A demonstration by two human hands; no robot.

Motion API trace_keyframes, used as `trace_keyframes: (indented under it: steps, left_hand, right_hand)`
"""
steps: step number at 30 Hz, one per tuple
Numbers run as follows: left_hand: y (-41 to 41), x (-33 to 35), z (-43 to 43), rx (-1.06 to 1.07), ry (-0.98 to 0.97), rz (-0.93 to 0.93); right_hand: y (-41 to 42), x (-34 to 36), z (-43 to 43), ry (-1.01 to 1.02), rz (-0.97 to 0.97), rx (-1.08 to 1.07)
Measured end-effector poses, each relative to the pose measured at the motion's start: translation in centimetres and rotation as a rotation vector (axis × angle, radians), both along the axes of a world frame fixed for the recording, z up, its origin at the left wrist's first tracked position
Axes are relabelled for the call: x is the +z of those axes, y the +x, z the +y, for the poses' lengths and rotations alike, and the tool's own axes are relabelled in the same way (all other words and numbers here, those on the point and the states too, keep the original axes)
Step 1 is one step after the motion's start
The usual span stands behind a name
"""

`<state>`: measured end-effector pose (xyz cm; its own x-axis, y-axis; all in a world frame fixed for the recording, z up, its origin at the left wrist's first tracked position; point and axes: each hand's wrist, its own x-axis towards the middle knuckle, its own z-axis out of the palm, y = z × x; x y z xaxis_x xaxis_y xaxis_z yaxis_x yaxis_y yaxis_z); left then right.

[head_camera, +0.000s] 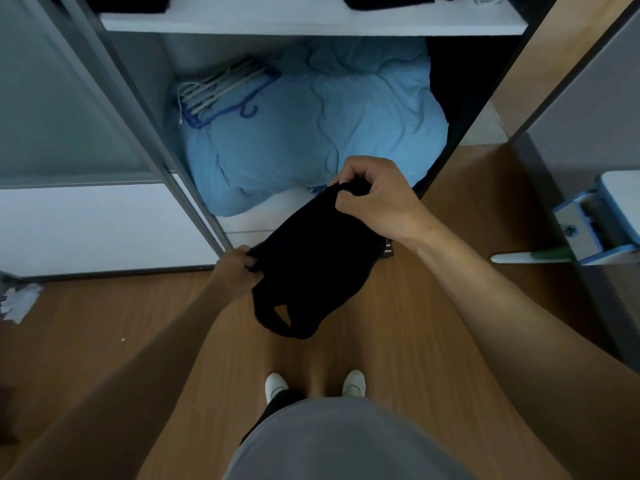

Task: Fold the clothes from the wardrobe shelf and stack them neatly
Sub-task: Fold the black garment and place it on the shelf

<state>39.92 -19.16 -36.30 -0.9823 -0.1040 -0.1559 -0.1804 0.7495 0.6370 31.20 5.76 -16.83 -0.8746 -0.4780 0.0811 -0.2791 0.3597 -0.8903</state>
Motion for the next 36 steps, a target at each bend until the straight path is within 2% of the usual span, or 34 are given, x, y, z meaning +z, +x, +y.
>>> trace_keyframes:
  steps: [6,12,15,18,21,23,25,28,31,33,36]
  left_hand:
    - [1.5,-1.2,-2.1,0.22,0.005,-0.025]
    - [1.5,0.2,-4.5,0.366,0.028,0.073]
    - [1.6,1.3,-5.8,0.374,0.034,0.14]
    - [1.5,2.1,-6.4,0.327,-0.023,0.158]
    - [0.9,3.3,-6.2,0.368,0.061,0.189]
    - [0.5,4.1,-5.7,0.361,0.119,0.248]
    - [0.0,4.9,-5.3,0.393,0.175,0.3]
    - [-0.9,5.5,-5.3,0.488,0.226,0.317]
    - [-1.7,5.3,-5.7,0.516,0.191,0.26]
    - [-2.1,4.9,-5.7,0.557,0.164,0.179]
    - [-2.7,4.8,-5.2,0.654,0.198,0.116]
  right_hand:
    - [-0.6,0.1,-0.4,0.005,-0.012,-0.009]
    - [-1.3,-0.7,-0.5,0.117,0.037,-0.012]
    - [-1.8,-1.0,0.0,0.263,0.052,-0.054]
    - [-2.4,-1.1,0.2,0.518,0.078,-0.098]
    - [-3.0,-1.7,0.3,0.71,0.066,-0.117]
    - [-3.3,-2.0,0.6,0.682,0.028,-0.109]
    - [-3.2,-2.0,0.7,0.556,-0.047,-0.072]
    - [-2.5,-2.0,0.7,0.335,-0.268,-0.009]
    - [-2.2,-1.8,0.4,0.212,-0.449,0.021]
    - [-2.0,-1.5,-0.1,0.248,-0.469,0.063]
    - [-1.3,-1.4,-0.8,0.582,-0.313,0.253]
